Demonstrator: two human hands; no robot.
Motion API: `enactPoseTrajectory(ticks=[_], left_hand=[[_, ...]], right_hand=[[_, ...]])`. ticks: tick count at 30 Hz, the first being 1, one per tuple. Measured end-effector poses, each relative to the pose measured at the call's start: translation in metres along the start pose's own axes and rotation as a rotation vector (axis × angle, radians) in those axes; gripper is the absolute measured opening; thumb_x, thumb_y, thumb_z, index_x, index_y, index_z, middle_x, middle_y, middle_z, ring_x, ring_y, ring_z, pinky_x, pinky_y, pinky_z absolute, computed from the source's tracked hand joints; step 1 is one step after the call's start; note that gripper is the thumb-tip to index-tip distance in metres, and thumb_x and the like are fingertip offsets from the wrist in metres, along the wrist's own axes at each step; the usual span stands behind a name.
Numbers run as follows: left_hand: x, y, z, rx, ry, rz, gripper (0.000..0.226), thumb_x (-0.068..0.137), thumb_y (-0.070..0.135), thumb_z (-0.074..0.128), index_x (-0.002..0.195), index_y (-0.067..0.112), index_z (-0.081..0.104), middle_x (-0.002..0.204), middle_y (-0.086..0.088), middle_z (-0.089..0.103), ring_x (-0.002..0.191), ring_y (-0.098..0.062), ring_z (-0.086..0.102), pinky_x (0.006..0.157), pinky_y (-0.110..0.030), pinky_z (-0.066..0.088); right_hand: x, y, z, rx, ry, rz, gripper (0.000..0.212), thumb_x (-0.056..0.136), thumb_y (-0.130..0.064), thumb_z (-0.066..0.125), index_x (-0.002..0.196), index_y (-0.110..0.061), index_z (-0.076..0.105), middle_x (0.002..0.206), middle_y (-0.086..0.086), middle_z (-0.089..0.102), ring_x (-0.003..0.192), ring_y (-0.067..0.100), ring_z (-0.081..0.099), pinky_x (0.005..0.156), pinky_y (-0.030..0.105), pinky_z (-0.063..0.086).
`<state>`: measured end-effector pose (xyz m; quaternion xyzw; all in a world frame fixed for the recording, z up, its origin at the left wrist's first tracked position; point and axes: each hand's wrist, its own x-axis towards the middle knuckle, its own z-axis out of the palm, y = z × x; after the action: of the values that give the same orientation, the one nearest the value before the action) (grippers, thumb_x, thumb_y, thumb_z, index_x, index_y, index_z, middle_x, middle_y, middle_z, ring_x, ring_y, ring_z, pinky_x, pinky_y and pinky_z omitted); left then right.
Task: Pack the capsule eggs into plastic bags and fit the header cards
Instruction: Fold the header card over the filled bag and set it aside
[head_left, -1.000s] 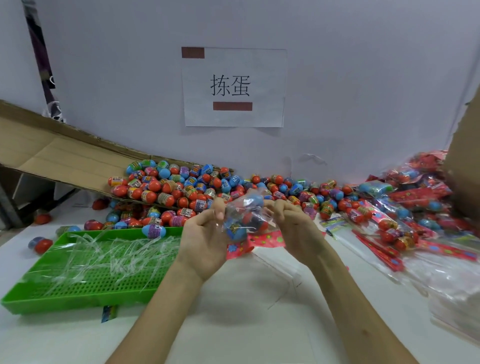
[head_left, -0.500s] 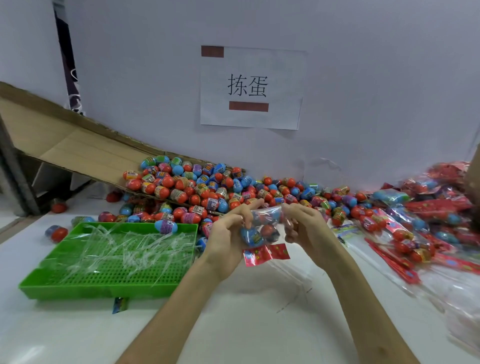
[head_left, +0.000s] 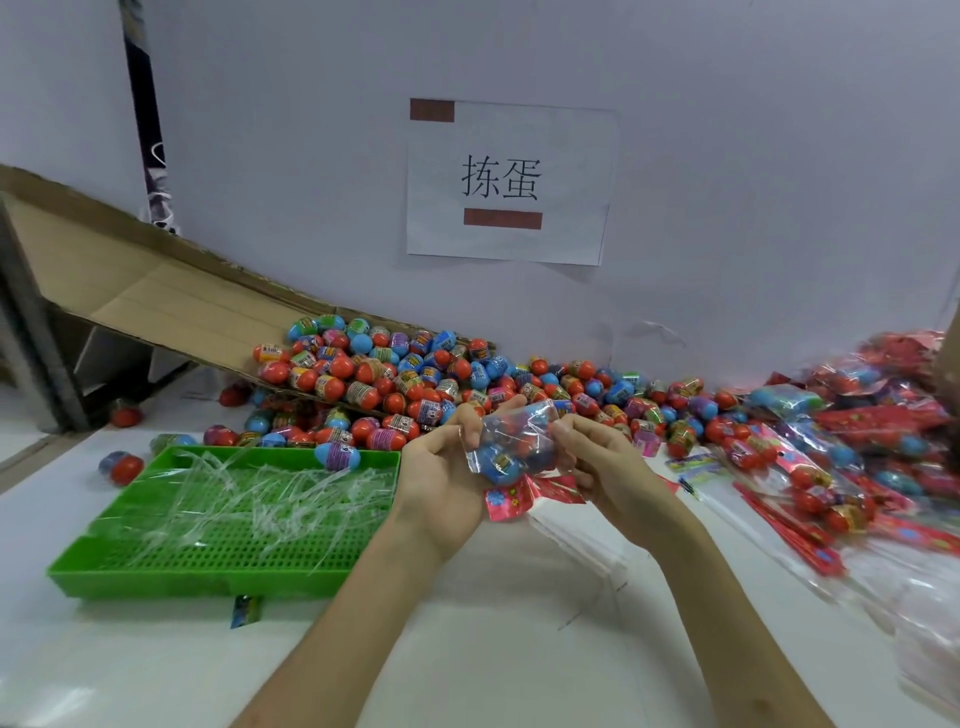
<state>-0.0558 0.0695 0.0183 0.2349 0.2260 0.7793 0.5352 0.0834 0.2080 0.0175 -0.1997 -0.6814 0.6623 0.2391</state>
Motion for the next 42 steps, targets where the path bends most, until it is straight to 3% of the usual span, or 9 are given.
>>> enactPoseTrajectory(ticks=[3, 6, 12, 15, 17, 26, 32, 36, 42], left_hand=[[-0.002, 0.0, 0.001, -0.057, -0.036, -0.003, 0.026, 0.091, 0.008, 0.036, 0.067, 0.01, 0.045, 0.141, -0.027, 0.06, 0.122, -0.04, 0.067, 0.085, -0.043, 0.062], [-0.003, 0.0, 0.001, -0.092, -0.041, -0.002, 0.033, 0.097, 0.009, 0.029, 0.068, 0.009, 0.045, 0.141, -0.027, 0.06, 0.122, -0.042, 0.066, 0.082, -0.043, 0.062], [0.0, -0.001, -0.006, 0.005, -0.017, -0.02, 0.041, 0.101, 0.037, 0.052, 0.072, 0.011, 0.062, 0.113, -0.025, 0.074, 0.104, -0.034, 0.075, 0.077, -0.039, 0.062], [0.005, -0.006, -0.006, 0.075, 0.019, 0.002, 0.012, 0.091, 0.006, 0.062, 0.08, 0.011, 0.062, 0.121, -0.024, 0.072, 0.119, -0.034, 0.069, 0.085, -0.038, 0.062], [0.006, -0.008, -0.01, 0.051, 0.017, 0.027, 0.031, 0.083, -0.011, 0.058, 0.068, 0.016, 0.059, 0.115, -0.033, 0.066, 0.111, -0.03, 0.074, 0.083, -0.038, 0.063], [0.007, -0.007, -0.013, 0.042, -0.02, 0.017, 0.017, 0.092, -0.002, 0.053, 0.092, 0.015, 0.055, 0.142, -0.021, 0.062, 0.128, -0.038, 0.063, 0.097, -0.046, 0.056], [0.009, -0.008, -0.013, -0.061, 0.018, 0.006, 0.037, 0.09, -0.001, 0.053, 0.119, 0.015, 0.069, 0.14, -0.02, 0.064, 0.123, -0.038, 0.066, 0.089, -0.045, 0.062], [0.011, -0.008, -0.016, -0.049, -0.028, 0.009, 0.044, 0.092, 0.0, 0.053, 0.125, 0.02, 0.075, 0.141, -0.019, 0.063, 0.126, -0.038, 0.064, 0.088, -0.044, 0.061], [0.011, -0.01, -0.013, 0.092, 0.053, -0.092, 0.042, 0.095, 0.02, 0.066, 0.135, 0.01, 0.067, 0.134, -0.019, 0.068, 0.117, -0.031, 0.071, 0.088, -0.037, 0.061]], right_hand=[[0.0, 0.0, 0.003, 0.025, 0.001, -0.002, 0.036, 0.086, -0.046, 0.069, 0.087, -0.01, 0.065, 0.084, 0.016, 0.057, 0.071, 0.033, 0.049, 0.066, 0.029, 0.048], [0.0, -0.001, 0.007, 0.039, 0.014, -0.017, 0.027, 0.09, -0.04, 0.065, 0.087, -0.013, 0.067, 0.094, 0.011, 0.069, 0.085, 0.027, 0.067, 0.073, 0.031, 0.06], [-0.002, -0.002, 0.014, -0.146, 0.091, -0.07, 0.029, 0.1, -0.034, 0.055, 0.088, -0.008, 0.057, 0.084, 0.017, 0.054, 0.074, 0.031, 0.047, 0.059, 0.032, 0.041], [-0.003, 0.0, 0.017, -0.222, 0.11, -0.08, 0.028, 0.105, -0.033, 0.05, 0.089, -0.011, 0.055, 0.071, 0.001, 0.054, 0.057, 0.013, 0.05, 0.049, 0.023, 0.039], [0.0, 0.003, 0.021, -0.233, 0.133, -0.059, 0.029, 0.106, -0.036, 0.049, 0.095, -0.009, 0.054, 0.068, -0.004, 0.052, 0.052, 0.007, 0.048, 0.046, 0.021, 0.039], [0.003, 0.008, 0.022, 0.209, 0.034, 0.352, 0.046, 0.095, -0.055, 0.06, 0.085, -0.014, 0.078, 0.068, 0.004, 0.056, 0.05, 0.012, 0.042, 0.043, 0.023, 0.036], [0.003, 0.007, 0.027, 0.41, -0.002, 0.271, 0.036, 0.102, -0.033, 0.053, 0.111, -0.004, 0.072, 0.09, 0.015, 0.055, 0.067, 0.017, 0.049, 0.053, 0.027, 0.054], [0.003, 0.006, 0.028, 0.443, -0.001, 0.194, 0.023, 0.104, -0.023, 0.051, 0.103, -0.008, 0.069, 0.069, 0.0, 0.063, 0.049, 0.007, 0.051, 0.042, 0.019, 0.045], [0.005, 0.009, 0.03, 0.393, 0.138, 0.127, 0.027, 0.104, -0.025, 0.052, 0.112, -0.005, 0.068, 0.087, 0.006, 0.068, 0.067, 0.011, 0.058, 0.06, 0.024, 0.047]])
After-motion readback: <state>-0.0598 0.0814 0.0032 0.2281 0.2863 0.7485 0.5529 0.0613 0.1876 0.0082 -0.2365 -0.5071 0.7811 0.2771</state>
